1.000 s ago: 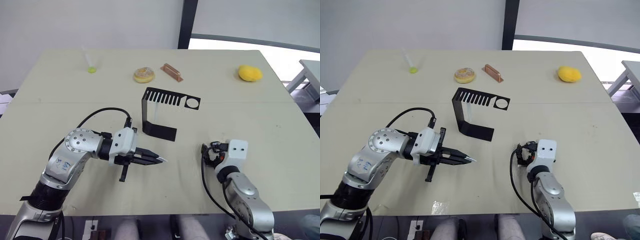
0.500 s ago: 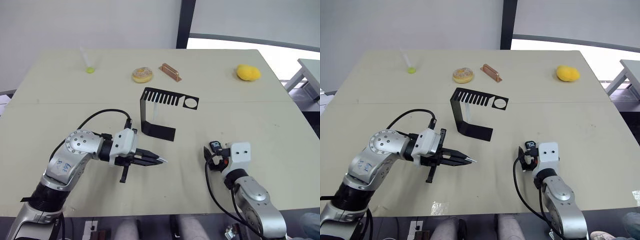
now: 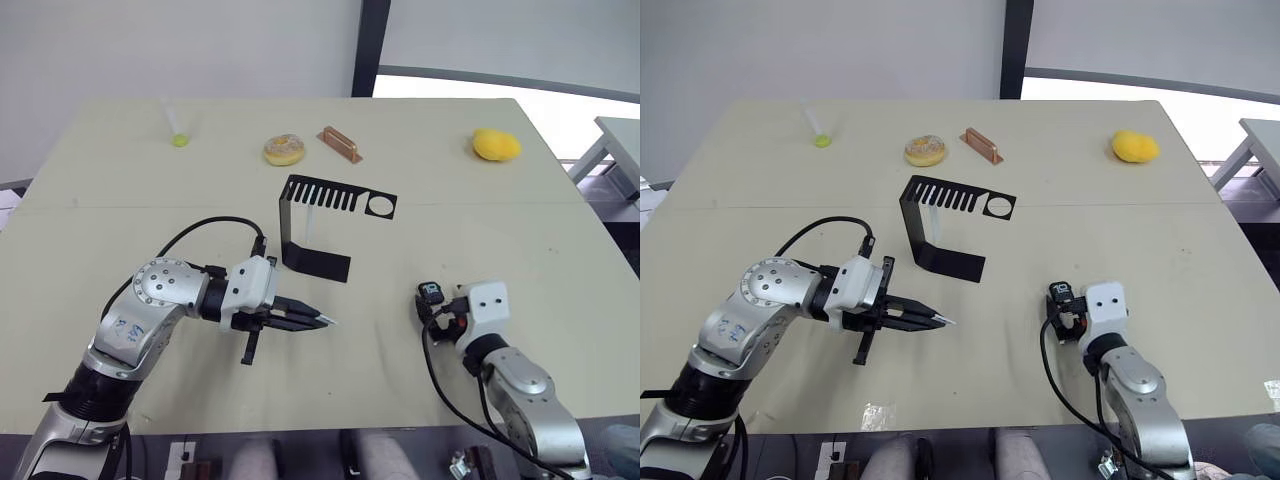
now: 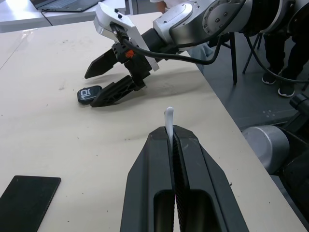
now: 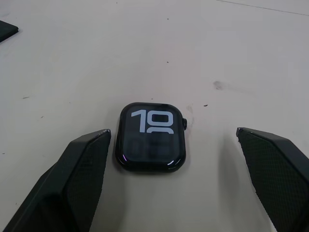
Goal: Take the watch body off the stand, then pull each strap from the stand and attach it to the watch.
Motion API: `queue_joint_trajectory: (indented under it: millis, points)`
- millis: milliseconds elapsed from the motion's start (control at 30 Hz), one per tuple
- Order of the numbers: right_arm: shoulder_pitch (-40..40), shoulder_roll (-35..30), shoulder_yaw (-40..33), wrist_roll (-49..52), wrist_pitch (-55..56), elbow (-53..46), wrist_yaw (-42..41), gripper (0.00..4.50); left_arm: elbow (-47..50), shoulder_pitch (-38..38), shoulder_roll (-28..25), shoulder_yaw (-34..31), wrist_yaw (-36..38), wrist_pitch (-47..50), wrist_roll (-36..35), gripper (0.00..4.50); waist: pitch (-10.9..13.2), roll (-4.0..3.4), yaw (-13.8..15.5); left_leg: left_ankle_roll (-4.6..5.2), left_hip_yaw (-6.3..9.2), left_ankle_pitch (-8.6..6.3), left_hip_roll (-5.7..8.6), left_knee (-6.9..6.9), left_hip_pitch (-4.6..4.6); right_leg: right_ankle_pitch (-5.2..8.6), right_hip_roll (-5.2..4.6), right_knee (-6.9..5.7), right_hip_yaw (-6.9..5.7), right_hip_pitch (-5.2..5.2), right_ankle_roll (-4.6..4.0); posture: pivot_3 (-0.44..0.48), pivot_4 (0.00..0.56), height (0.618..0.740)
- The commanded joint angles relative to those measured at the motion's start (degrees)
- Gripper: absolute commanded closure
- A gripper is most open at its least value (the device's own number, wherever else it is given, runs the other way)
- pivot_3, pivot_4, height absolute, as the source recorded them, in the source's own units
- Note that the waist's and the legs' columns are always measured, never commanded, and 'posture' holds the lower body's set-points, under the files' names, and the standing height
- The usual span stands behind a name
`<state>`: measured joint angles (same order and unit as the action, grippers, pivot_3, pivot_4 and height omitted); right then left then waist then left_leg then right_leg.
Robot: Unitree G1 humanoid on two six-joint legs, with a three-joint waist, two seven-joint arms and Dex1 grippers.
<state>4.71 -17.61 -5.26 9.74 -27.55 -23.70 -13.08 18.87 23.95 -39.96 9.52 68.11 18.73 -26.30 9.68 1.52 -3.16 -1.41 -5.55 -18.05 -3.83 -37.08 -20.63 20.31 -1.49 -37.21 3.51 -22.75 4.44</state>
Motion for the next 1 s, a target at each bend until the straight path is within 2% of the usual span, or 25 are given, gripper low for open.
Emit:
queue_joint_trajectory:
  millis: [33, 367, 467, 600, 633, 1000]
  points:
    - [-0.5, -0.4, -0.5, 0.6, 1.0, -0.1, -1.2, 0.08, 1.1, 0.5, 0.2, -0.3, -0.2, -0.3, 0.2, 4.5, 0.0, 0.0, 0.0, 0.0, 0.0, 0.0, 0.0, 0.0, 0.0, 0.0, 0.0, 0.0, 0.0, 0.0, 0.0, 0.0, 0.15, 0.74]
    - [-0.7, 0.2, -0.8, 1.8, 0.0, 1.4, -1.1, 0.08, 1.4, 0.4, 0.2, -0.4, -0.5, -0.1, 0.2, 4.5, 0.0, 0.0, 0.0, 0.0, 0.0, 0.0, 0.0, -0.02, 0.0, 0.0, 0.0, -0.02, 0.0, 0.0, 0.0, 0.0, 0.15, 0.74]
    - [-0.5, 0.3, -0.7, 2.0, 0.0, 1.6, -1.1, 0.87, 1.3, 0.4, 0.1, -0.5, -0.5, -0.2, 0.2, 4.5, 0.0, 0.0, 0.0, 0.0, 0.0, 0.0, 0.0, -0.01, 0.01, 0.0, 0.0, -0.02, 0.0, 0.0, 0.0, 0.0, 0.15, 0.74]
    - [0.8, 0.4, -0.9, 2.4, 0.6, 1.7, -1.0, 2.85, 1.2, 0.5, -0.1, -0.7, -0.6, -0.2, 0.2, 4.5, 0.0, 0.0, 0.0, 0.0, 0.0, 0.0, 0.0, -0.03, 0.0, 0.0, -0.01, -0.01, 0.0, 0.01, 0.0, 0.0, 0.15, 0.74]
    - [1.1, 0.3, -0.9, 2.4, 0.7, 1.7, -1.0, 2.99, 1.2, 0.6, -0.1, -0.7, -0.6, -0.2, 0.2, 4.5, 0.0, 0.0, 0.1, 0.0, 0.0, 0.0, 0.0, -0.03, 0.01, 0.0, -0.01, -0.01, 0.0, 0.02, 0.0, 0.0, 0.15, 0.74]
    - [-0.3, -1.4, -2.9, 5.1, 2.4, 0.8, -3.5, 2.99, 0.3, 1.3, 0.3, -0.9, -0.6, -1.1, 0.8, 4.5, 0.0, 0.0, 0.1, 0.0, 0.0, 0.0, 0.01, -0.05, 0.02, 0.0, -0.01, -0.03, 0.0, 0.04, 0.0, 0.0, 0.15, 0.74]
